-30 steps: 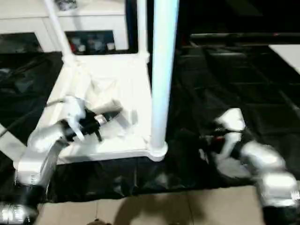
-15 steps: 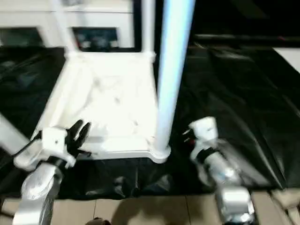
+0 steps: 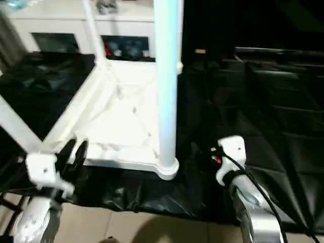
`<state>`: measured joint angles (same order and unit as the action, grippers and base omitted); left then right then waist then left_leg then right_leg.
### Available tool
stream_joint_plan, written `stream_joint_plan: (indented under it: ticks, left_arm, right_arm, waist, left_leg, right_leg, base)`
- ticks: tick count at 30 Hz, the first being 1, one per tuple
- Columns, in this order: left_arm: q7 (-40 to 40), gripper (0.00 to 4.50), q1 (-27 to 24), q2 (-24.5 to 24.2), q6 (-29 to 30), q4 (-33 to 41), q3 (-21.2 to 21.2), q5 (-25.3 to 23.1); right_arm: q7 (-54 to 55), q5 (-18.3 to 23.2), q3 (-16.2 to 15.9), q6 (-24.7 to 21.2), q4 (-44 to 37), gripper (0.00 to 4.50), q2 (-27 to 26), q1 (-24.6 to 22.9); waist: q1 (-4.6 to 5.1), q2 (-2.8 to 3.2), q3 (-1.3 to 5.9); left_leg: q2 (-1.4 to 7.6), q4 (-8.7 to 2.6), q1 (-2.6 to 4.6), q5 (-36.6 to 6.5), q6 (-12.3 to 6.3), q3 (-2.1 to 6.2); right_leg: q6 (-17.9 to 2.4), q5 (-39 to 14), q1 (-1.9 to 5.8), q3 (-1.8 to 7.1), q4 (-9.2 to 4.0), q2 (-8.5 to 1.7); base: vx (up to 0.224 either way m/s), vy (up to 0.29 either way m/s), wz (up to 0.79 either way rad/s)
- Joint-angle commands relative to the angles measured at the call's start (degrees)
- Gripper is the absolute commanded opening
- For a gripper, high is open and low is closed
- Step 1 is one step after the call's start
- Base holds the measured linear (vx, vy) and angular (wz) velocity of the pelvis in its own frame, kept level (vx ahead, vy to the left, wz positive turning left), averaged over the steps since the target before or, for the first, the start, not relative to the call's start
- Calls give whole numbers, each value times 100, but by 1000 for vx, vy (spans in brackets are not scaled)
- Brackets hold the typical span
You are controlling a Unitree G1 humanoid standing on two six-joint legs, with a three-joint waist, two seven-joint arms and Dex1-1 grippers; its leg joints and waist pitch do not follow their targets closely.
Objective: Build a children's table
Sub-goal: Flip table
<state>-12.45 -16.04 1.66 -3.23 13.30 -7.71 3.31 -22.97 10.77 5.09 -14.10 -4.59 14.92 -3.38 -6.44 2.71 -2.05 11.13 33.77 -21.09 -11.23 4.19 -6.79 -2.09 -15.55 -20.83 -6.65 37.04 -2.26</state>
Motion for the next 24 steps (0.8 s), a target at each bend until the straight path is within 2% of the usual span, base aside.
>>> stream_joint_plan:
  ticks: [1,2,3,4,5,6,7,8,9,10,11,12,13,14,16,17,19,20,21,22,23,24]
  left_arm:
    - [139,224,-106,90,-106,98,-188,164]
    - [220,229,-232,142,-210,141,-227,161]
    - [264,230,-305,165,-270,165,-250,153]
    - [309,230,-411,221,-299,246,-259,204]
    - [324,236,-455,238,-310,278,-270,235]
    - [348,236,-549,261,-359,324,-256,229]
    - [348,257,-668,275,-435,337,-238,269]
    - [363,269,-738,301,-476,350,-224,277]
    - [379,273,-817,357,-506,339,-252,342]
    - [383,271,-835,368,-516,348,-250,343]
    - [396,274,-885,398,-544,372,-245,344]
    - [420,302,-978,436,-621,420,-247,358]
    - [488,302,-1114,488,-753,513,-237,327]
    - [500,309,-1134,493,-783,526,-243,327]
    - [580,312,-1157,490,-937,540,-331,311]
    - [631,318,-1122,464,-976,521,-385,267]
    - [656,348,-1043,399,-984,466,-454,266]
    - [641,351,-985,316,-973,419,-479,225]
    - [624,354,-892,210,-935,352,-525,204]
    - [635,363,-652,38,-799,180,-650,226]
    - [660,375,-484,-86,-710,56,-733,248]
    - [708,386,-300,-230,-624,-93,-826,227]
  right_arm:
    - [-200,55,-47,65,-242,450,114,-70]
    - [-431,171,-29,50,-311,450,252,-137]
    - [-566,246,-18,36,-356,450,325,-176]
    - [-843,548,37,-155,-464,450,391,-236]
    - [-962,671,51,-238,-513,450,417,-263]
    - [-1138,678,37,-212,-545,450,552,-313]
    - [-1322,628,-7,-145,-570,450,702,-382]
    - [-1470,644,-11,-140,-610,450,818,-438]
    - [-1684,722,-45,-167,-711,450,958,-511]
    - [-1721,754,-44,-187,-740,450,981,-523]
    - [-1827,842,-41,-241,-821,450,1046,-554]
    - [-2027,1022,-58,-352,-977,450,1161,-611]
    - [-2354,1283,-78,-504,-1174,450,1350,-693]
    - [-2418,1326,-92,-531,-1208,450,1389,-705]
    - [-2654,1402,-208,-592,-1274,450,1514,-705]
    - [-2678,1360,-270,-572,-1223,450,1498,-654]
    - [-2648,1238,-382,-489,-1104,450,1419,-530]
    - [-2592,1129,-474,-401,-985,450,1328,-425]
    - [-2526,1013,-579,-326,-868,450,1241,-306]
    - [-2321,725,-742,-145,-581,450,1068,-71]
    - [-2177,558,-859,-51,-400,450,976,91]
    - [-1977,395,-940,-4,-187,450,870,265]
  waist:
    - [10,-124,212]
    - [21,-145,205]
    - [18,-160,236]
    - [45,-151,248]
    - [73,-150,255]
    - [92,-163,261]
    - [104,-141,263]
    - [117,-156,261]
    - [126,-197,229]
    - [133,-215,209]
    - [142,-232,177]
    - [143,-221,139]
    - [139,-232,143]
    - [132,-270,99]
    - [136,-272,36]
    - [140,-293,38]
    - [128,-281,58]
    - [131,-295,65]
    - [142,-292,87]
    - [136,-307,86]
    - [137,-287,112]
    - [133,-272,125]
  left_leg:
    - [208,-328,-78,-683,-283,8]
    - [210,-331,-88,-663,-308,7]
    - [259,-336,-80,-567,-376,31]
    - [291,-339,-71,-517,-485,36]
    - [325,-351,-58,-462,-549,40]
    - [334,-348,-51,-453,-572,36]
    - [348,-348,-34,-470,-589,39]
    - [356,-351,-29,-473,-591,33]
    - [337,-362,-22,-697,-582,-17]
    - [326,-381,-22,-850,-579,-40]
    - [311,-408,-12,-1184,-565,-74]
    - [311,-438,9,-1476,-503,-93]
    - [309,-425,26,-1556,-494,-100]
    - [317,-445,22,-1689,-488,-100]
    - [292,-470,68,-2110,-322,-100]
    - [272,-463,89,-2176,-246,-88]
    - [273,-465,91,-2080,-184,-73]
    - [272,-462,88,-2038,-175,-73]
    - [271,-468,65,-1931,-147,-66]
    - [267,-466,74,-1928,-137,-70]
    - [246,-454,107,-1854,-97,-67]
    - [248,-453,109,-1769,-73,-66]
  right_leg:
    - [137,-659,280,407,-677,-517]
    - [93,-548,283,409,-676,-515]
    - [-15,-216,311,424,-627,-539]
    - [-157,153,311,428,-594,-544]
    - [-274,436,305,436,-575,-544]
    - [-331,563,301,443,-569,-546]
    - [-440,712,299,445,-566,-564]
    - [-482,777,306,452,-575,-576]
    - [-585,728,290,471,-597,-581]
    - [-584,551,286,471,-621,-591]
    - [-536,-32,275,475,-678,-607]
    - [-474,-733,238,479,-754,-628]
    - [-432,-960,240,489,-780,-633]
    - [-366,-1265,227,496,-815,-635]
    - [-159,-2298,177,503,-910,-659]
    - [-48,-2633,168,500,-949,-671]
    - [10,-2619,160,506,-955,-669]
    - [7,-2526,158,506,-946,-660]
    - [-38,-2259,167,494,-904,-648]
    - [-46,-2233,153,490,-903,-647]
    - [-122,-2082,127,492,-868,-641]
    - [-157,-1922,131,494,-847,-634]
  base:
    - [0,0,0]
    - [0,0,0]
    - [32,59,-4]
    - [37,74,-5]
    - [37,74,-5]
    - [29,70,-5]
    - [22,66,-4]
    - [15,99,-5]
    - [5,67,-3]
    - [-25,51,-2]
    - [0,0,0]
    - [0,0,0]
    - [0,0,0]
    - [0,0,0]
    - [0,0,0]
    - [0,0,0]
    - [0,0,0]
    - [0,0,0]
    - [0,0,0]
    - [0,0,0]
    - [0,0,0]
    - [0,0,0]
